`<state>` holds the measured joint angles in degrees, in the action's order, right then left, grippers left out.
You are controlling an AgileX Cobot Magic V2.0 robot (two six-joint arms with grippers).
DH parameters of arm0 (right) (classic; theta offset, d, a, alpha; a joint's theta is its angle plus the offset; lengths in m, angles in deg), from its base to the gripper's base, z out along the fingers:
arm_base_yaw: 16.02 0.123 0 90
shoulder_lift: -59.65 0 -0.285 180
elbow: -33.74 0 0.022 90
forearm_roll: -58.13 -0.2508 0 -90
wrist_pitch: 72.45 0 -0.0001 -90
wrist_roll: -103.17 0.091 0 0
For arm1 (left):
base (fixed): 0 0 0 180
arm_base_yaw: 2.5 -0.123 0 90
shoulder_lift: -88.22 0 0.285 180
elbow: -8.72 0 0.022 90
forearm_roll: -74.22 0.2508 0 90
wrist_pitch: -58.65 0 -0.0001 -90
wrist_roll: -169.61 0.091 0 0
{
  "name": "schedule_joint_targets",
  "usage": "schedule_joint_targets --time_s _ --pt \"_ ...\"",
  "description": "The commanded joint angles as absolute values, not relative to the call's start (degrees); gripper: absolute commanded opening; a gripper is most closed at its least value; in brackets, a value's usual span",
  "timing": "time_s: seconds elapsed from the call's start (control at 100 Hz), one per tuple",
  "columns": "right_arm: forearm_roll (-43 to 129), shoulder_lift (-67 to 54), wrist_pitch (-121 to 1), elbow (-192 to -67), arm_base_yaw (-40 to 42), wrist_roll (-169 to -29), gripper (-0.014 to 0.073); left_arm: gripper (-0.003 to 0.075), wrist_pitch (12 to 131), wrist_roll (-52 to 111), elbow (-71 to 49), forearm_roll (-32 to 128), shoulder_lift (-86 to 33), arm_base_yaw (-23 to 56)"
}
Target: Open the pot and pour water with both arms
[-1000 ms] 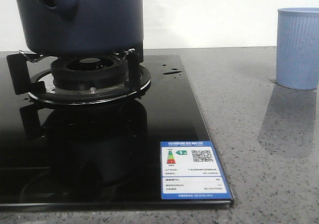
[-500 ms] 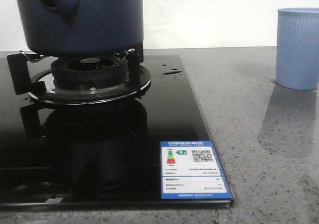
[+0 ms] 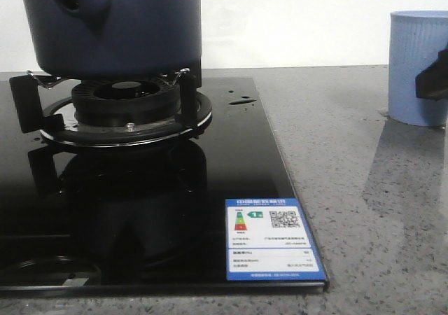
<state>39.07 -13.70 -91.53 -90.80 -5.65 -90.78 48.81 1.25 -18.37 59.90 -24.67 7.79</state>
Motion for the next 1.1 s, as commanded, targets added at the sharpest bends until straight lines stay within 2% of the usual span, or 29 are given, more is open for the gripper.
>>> schedule_joint_targets --time_s 0.0,0.55,1.09 --pt "39.4 -14.6 -99.3 -92.4 -5.6 -90.9 0.0579 0.034 43.1 0.9 -16.3 60.2 -26.1 7.6" --pt "40.2 -23.0 -100.0 -99.2 -5.6 -88.9 0.0579 0.034 43.1 0.9 -16.3 60.2 -26.1 7.6" --pt "40.3 -26.9 -104.9 -99.7 -5.6 -88.9 0.0579 0.034 43.1 0.9 -16.3 60.2 -26.1 7.6"
